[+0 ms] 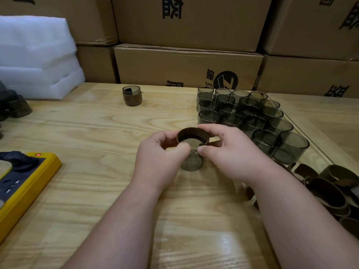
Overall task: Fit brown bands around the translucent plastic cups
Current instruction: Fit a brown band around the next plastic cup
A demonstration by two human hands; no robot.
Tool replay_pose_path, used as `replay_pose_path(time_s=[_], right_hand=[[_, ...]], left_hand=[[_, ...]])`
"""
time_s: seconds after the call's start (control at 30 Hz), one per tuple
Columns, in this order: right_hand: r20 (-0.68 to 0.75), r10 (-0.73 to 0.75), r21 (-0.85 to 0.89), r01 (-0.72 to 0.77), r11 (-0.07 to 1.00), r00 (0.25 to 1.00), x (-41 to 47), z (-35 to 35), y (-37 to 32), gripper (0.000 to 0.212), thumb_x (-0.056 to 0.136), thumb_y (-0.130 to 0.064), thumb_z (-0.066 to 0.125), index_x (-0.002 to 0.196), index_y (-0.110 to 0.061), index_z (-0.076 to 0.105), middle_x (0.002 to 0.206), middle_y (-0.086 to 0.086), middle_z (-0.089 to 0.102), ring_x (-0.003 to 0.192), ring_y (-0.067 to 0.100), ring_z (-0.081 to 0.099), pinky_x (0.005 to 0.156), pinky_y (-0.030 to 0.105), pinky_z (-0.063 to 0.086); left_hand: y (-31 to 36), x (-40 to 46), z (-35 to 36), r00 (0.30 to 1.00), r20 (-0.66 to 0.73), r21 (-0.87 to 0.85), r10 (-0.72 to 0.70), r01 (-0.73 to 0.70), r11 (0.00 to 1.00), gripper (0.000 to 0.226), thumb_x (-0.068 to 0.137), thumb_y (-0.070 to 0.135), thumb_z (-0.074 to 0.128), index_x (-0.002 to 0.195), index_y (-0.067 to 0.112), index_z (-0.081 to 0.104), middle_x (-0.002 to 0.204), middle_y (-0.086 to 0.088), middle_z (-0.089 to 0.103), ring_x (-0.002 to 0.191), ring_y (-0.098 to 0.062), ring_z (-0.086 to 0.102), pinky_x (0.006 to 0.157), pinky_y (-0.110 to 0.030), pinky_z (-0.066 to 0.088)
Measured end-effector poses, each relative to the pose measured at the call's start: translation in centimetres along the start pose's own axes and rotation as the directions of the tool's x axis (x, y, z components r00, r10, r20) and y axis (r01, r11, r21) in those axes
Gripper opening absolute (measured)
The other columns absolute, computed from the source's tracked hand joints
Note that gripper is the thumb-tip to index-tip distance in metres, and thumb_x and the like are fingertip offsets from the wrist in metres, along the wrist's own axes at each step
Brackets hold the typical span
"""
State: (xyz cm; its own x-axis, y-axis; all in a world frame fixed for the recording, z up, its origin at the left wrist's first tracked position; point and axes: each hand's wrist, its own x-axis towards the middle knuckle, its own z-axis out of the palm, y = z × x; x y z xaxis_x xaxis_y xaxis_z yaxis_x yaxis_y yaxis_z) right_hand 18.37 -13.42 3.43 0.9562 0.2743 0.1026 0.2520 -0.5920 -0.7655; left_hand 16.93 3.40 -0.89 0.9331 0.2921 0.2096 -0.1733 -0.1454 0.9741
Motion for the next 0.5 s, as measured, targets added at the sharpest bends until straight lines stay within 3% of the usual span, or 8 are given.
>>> replay_pose_path(time_s=[0.17, 0.27, 0.33, 0.43, 0.5], right_hand=[[0.034, 0.014, 0.031, -0.015, 0.999, 0.999, 0.08, -0.14, 0.44, 0.047, 0.095, -0.022, 0.07, 0.136, -0.043, 0.061, 0.12, -0.025, 0.065, 0.106, 0.001, 0.064, 0.087, 0.021, 0.049], [0.03, 0.025, 0.072, -0.027, 0.997, 0.999, 0.2, -0.06, 0.65, 0.045, 0.094, -0.022, 0.07, 0.132, -0.046, 0.064, 0.113, -0.027, 0.066, 0.101, -0.003, 0.065, 0.079, 0.017, 0.047], [0.033, 0.024, 0.089, -0.027, 0.996, 0.999, 0.15, -0.06, 0.79, 0.042, 0.093, -0.025, 0.071, 0.128, -0.047, 0.065, 0.111, -0.026, 0.067, 0.099, -0.002, 0.066, 0.082, 0.021, 0.05], [0.037, 0.024, 0.085, -0.028, 0.996, 0.999, 0.1, 0.13, 0.92, 0.041, 0.091, -0.046, 0.07, 0.13, -0.045, 0.06, 0.115, -0.026, 0.065, 0.1, -0.006, 0.065, 0.087, 0.023, 0.052], [-0.086, 0.073, 0.09, -0.065, 0.994, 0.994, 0.34, 0.38, 0.9, 0.034, 0.092, -0.057, 0.063, 0.122, -0.043, 0.061, 0.108, -0.025, 0.064, 0.096, -0.004, 0.065, 0.079, 0.023, 0.051]], left_hand=[[-0.27, -0.07, -0.08, 1.0, 0.013, 0.028, 0.001, -0.001, 1.0, 0.042, 0.053, 0.051, 0.062, 0.088, 0.032, 0.076, 0.086, 0.02, 0.077, 0.085, 0.001, 0.072, 0.075, -0.021, 0.052], [-0.6, 0.0, -0.03, 1.0, 0.029, 0.05, 0.0, -0.001, 0.999, 0.035, 0.06, 0.048, 0.064, 0.09, 0.033, 0.073, 0.089, 0.019, 0.076, 0.088, -0.001, 0.071, 0.079, -0.026, 0.055], [-0.68, 0.03, 0.04, 0.999, 0.052, 0.046, -0.008, 0.006, 0.999, 0.024, 0.07, 0.042, 0.064, 0.092, 0.034, 0.07, 0.089, 0.018, 0.075, 0.088, 0.0, 0.069, 0.079, -0.025, 0.055], [-0.55, 0.3, -0.06, 0.999, 0.007, -0.043, -0.033, 0.033, 0.999, 0.02, 0.08, 0.044, 0.057, 0.092, 0.036, 0.071, 0.089, 0.021, 0.073, 0.082, 0.007, 0.066, 0.069, -0.017, 0.05], [-0.37, 0.62, -0.44, 0.991, -0.088, -0.091, -0.1, 0.092, 0.992, 0.017, 0.082, 0.05, 0.056, 0.087, 0.041, 0.071, 0.081, 0.025, 0.07, 0.075, 0.004, 0.063, 0.067, -0.024, 0.048]])
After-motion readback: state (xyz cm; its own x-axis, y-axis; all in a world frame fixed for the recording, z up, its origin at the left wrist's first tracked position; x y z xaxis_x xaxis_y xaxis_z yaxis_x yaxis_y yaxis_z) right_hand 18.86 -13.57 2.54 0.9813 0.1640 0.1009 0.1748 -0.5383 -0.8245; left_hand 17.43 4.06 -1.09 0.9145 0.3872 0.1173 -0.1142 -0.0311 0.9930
